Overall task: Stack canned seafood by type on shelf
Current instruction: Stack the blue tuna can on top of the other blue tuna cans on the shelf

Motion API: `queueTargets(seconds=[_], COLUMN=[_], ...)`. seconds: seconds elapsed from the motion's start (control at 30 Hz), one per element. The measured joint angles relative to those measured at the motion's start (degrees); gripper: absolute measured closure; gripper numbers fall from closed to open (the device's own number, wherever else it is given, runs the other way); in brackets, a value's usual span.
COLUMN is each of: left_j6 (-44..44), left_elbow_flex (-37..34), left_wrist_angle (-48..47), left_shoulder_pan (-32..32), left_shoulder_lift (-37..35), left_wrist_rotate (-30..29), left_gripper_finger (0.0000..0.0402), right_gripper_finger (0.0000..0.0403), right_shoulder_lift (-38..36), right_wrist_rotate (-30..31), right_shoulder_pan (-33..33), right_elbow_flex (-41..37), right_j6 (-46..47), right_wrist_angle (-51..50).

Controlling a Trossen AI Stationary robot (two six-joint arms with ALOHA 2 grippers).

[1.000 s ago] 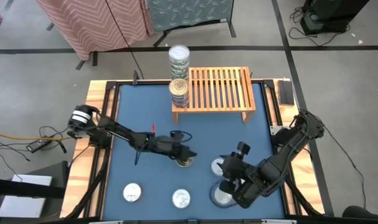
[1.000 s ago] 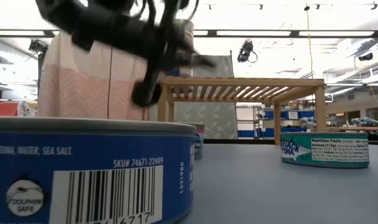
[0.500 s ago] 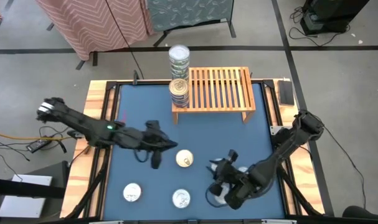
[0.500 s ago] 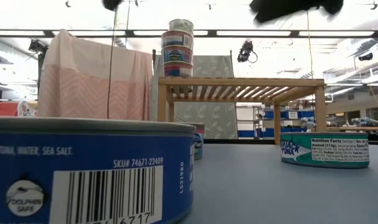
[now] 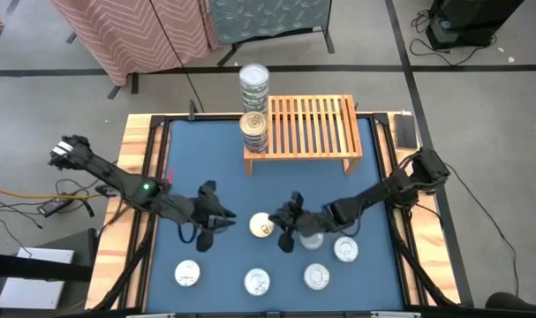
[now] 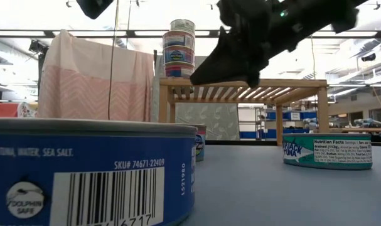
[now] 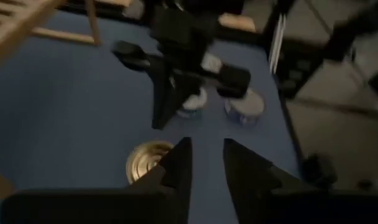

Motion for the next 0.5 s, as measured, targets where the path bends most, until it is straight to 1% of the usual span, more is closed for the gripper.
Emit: queueTargets(seconds=[0.07,0.13,0.3,0.4,0.5], left_j6=[0.3,-0.3,-5.6,-8.4,-9.7], left_elbow_flex=[0.0,0.0,0.0,0.0,0.0], left_wrist_angle=[-0.5,-0.8,-0.9,-0.8,0.7], left_shoulder_pan=[-0.1,0.0,0.0,0.0,0.0], left_shoulder_lift=[1.7,3.4,7.9,10.5,12.7], left_wrist_rotate=[0.4,0.5,0.7,0.7,0.7], left_gripper_finger=[0.0283,0.0264,0.0234,0.023,0.0229], right_gripper_finger=[0.0396,0.0396,0.0388,0.0397,0.0398], right_shoulder_lift=[0.0,0.0,0.0,0.0,-0.1], right_wrist_rotate=[-4.3,-7.8,-8.9,-10.5,-11.1], right_shoulder_pan=[-1.9,-3.4,-3.6,-3.7,-3.7], right_elbow_flex=[0.1,0.2,0.2,-0.1,-1.0], right_j6=[-2.6,-3.1,-2.9,-4.5,-5.2], right_wrist_angle=[0.0,-0.4,-3.9,-4.5,-4.3])
